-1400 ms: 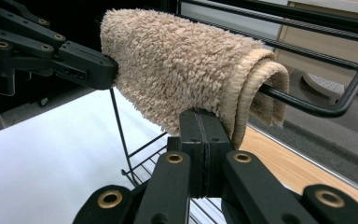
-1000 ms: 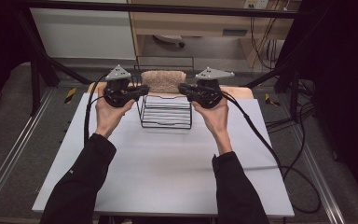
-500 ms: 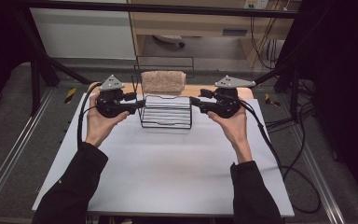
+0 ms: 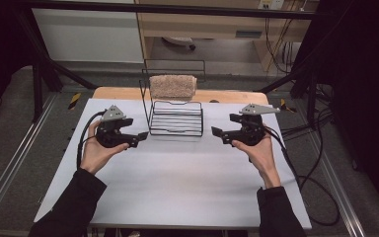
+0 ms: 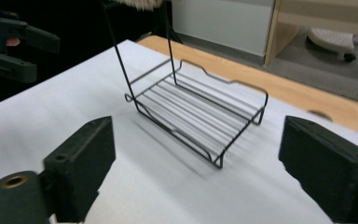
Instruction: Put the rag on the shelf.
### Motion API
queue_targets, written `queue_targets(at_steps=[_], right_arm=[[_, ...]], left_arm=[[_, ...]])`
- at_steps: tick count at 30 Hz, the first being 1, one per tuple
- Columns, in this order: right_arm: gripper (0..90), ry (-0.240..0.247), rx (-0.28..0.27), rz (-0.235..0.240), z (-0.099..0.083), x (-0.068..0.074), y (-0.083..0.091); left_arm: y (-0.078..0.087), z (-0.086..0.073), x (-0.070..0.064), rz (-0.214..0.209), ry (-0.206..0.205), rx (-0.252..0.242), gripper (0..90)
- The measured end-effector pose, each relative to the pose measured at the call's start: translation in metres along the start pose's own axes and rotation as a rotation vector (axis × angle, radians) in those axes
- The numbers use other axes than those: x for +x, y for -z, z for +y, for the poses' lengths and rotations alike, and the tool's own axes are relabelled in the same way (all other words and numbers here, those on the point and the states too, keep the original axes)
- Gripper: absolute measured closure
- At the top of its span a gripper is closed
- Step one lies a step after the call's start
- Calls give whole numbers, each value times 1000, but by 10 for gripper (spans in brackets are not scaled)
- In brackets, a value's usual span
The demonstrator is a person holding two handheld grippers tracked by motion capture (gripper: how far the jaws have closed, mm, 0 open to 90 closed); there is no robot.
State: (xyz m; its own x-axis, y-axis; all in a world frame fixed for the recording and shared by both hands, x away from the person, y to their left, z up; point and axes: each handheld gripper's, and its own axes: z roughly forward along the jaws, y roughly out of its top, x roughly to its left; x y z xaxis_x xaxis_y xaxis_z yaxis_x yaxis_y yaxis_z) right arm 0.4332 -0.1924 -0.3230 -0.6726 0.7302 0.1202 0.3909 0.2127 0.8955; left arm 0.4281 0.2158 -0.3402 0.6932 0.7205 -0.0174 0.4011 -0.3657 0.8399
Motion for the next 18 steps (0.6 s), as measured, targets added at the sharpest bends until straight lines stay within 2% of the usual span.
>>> queue_targets(at_steps=[5, 10, 13, 18], right_arm=[[52, -8, 21, 15, -25, -5, 0], [22, -28, 51, 16, -50, -8, 1], [11, -39, 72, 16, -64, -9, 3], [7, -49, 119, 25, -87, -12, 6]], left_arm=[[0, -27, -1, -7, 7, 26, 190], [2, -49, -3, -8, 23, 30, 171], [4, -61, -4, 9, 26, 27, 134], [7, -79, -4, -7, 49, 26, 130]])
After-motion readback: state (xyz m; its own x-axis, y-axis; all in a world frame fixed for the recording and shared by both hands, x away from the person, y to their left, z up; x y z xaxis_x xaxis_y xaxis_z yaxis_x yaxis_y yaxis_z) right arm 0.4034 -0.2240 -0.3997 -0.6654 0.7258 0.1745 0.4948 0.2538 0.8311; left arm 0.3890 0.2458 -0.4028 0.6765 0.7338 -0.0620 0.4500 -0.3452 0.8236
